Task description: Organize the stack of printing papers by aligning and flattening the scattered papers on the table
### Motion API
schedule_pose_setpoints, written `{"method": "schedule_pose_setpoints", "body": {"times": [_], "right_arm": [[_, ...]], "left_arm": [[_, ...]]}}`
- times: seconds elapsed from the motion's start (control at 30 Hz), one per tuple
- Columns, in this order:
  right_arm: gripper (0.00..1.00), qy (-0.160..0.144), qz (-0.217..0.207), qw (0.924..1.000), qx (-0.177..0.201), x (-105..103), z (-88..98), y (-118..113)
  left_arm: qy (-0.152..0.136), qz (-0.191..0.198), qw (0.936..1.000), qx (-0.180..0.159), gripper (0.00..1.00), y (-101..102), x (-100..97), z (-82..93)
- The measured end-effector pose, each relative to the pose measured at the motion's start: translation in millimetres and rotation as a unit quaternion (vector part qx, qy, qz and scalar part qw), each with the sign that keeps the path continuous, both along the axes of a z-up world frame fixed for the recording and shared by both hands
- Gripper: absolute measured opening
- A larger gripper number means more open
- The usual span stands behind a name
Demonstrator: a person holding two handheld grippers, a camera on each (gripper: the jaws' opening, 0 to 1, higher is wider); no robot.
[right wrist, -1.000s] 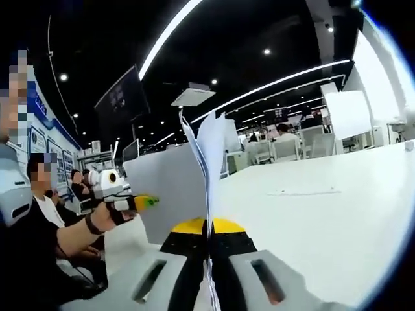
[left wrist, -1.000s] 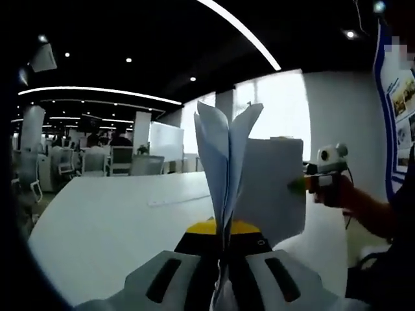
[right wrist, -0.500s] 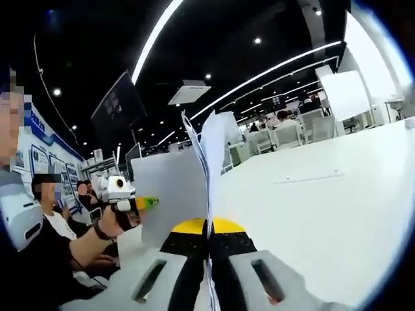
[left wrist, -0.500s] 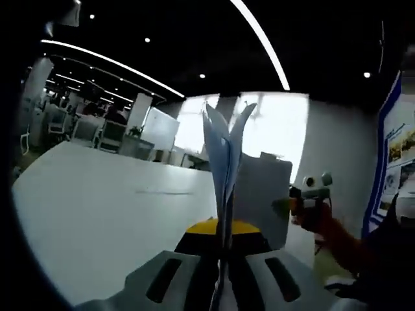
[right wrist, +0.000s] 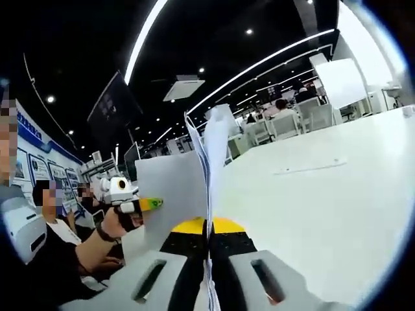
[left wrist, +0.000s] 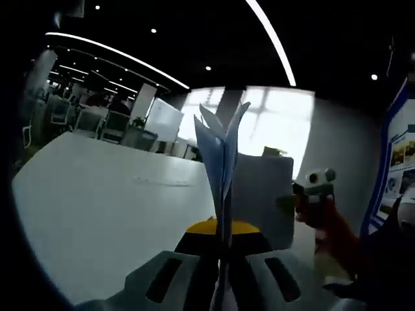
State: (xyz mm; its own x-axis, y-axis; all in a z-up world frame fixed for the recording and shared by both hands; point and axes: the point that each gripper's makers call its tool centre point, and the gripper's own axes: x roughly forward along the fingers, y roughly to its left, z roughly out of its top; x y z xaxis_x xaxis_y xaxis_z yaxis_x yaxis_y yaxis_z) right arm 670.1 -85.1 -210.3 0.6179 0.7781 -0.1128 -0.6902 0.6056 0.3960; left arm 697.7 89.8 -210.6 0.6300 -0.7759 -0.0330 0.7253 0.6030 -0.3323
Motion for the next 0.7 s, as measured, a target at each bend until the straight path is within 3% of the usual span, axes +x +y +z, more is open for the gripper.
{"method": "schedule_pose_setpoints", "body": {"times": [0.17,0.2,0.33,0.43,0.6,0.7], "right_arm": [[0.0,0.0,-0.002,1.0,-0.004,1,-0.6,-1],[0.0,0.0,-0.002,1.0,-0.005,2,-1.4,-1],[0.0,0.007,-0.004,0.9999,-0.013,9,-9.5,-2],[0.0,0.011,-0.011,0.9998,-0.012,17,-14.2,-4],[0.0,0.017,-0.033,0.9992,-0.016,31,-20.7,-11],[0.0,0.023,-0.033,0.9991,-0.012,37,-22.8,-11]], "left_arm": [[-0.001,0.007,0.9998,0.017,0.07,0,7.1,-7.2],[-0.014,0.017,0.9991,0.035,0.07,1,11.6,-12.1],[-0.005,0.022,0.9985,0.049,0.07,-1,18.2,-23.6],[-0.015,0.039,0.9963,0.076,0.07,1,25.3,-30.9],[-0.003,0.042,0.9971,0.063,0.08,-1,33.5,-34.1],[-0.004,0.054,0.995,0.084,0.08,0,40.4,-39.6]]}}
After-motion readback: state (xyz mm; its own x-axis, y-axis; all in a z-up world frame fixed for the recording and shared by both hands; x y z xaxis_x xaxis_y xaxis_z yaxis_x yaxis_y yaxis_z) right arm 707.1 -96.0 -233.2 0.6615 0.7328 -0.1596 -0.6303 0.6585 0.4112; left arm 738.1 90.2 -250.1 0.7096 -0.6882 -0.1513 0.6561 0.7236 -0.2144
